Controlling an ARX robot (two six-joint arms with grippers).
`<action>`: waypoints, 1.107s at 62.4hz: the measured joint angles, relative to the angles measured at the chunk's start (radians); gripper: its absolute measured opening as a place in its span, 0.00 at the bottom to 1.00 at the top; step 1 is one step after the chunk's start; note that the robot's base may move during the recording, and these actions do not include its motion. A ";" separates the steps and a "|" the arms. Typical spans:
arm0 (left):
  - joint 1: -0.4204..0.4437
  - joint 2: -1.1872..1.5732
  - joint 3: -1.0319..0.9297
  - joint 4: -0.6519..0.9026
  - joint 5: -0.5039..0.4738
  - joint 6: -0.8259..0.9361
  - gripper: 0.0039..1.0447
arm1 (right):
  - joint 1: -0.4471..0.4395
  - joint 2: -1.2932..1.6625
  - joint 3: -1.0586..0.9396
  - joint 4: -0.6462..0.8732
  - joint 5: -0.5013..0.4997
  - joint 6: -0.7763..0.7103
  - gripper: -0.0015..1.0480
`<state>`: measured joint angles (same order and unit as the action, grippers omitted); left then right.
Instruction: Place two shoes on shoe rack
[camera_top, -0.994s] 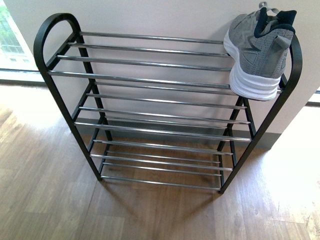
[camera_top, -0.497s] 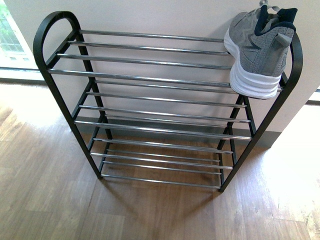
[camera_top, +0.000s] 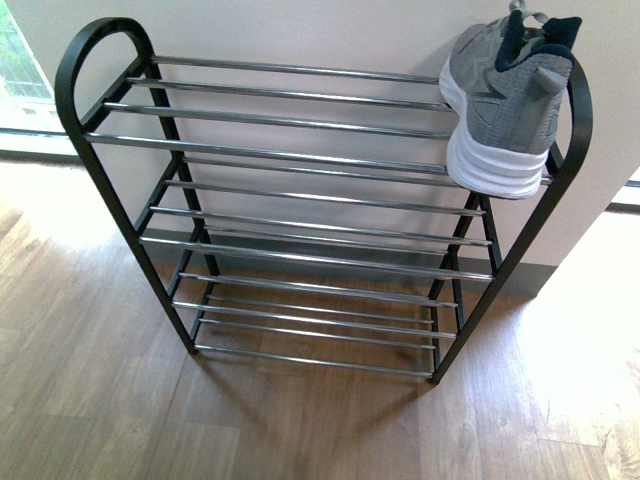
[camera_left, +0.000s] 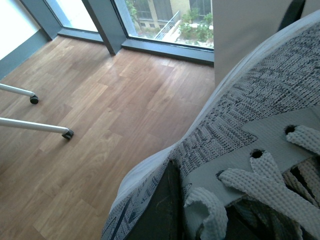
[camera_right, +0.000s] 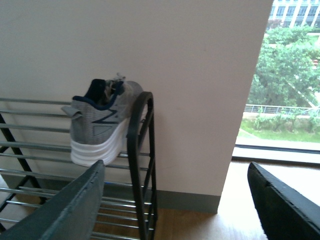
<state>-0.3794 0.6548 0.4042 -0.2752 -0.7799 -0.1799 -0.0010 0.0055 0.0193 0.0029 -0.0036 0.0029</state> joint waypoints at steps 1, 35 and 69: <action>0.000 0.000 0.000 0.000 0.002 0.000 0.01 | 0.000 0.000 0.000 0.000 0.000 0.000 0.87; 0.073 0.665 0.272 0.283 0.404 -0.517 0.01 | 0.000 -0.001 0.000 -0.001 0.004 0.000 0.91; 0.082 1.307 1.070 -0.193 0.686 -0.675 0.01 | 0.000 -0.001 0.000 -0.001 0.003 0.000 0.91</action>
<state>-0.2977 1.9621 1.4738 -0.4683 -0.0937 -0.8551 -0.0010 0.0048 0.0193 0.0017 -0.0002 0.0032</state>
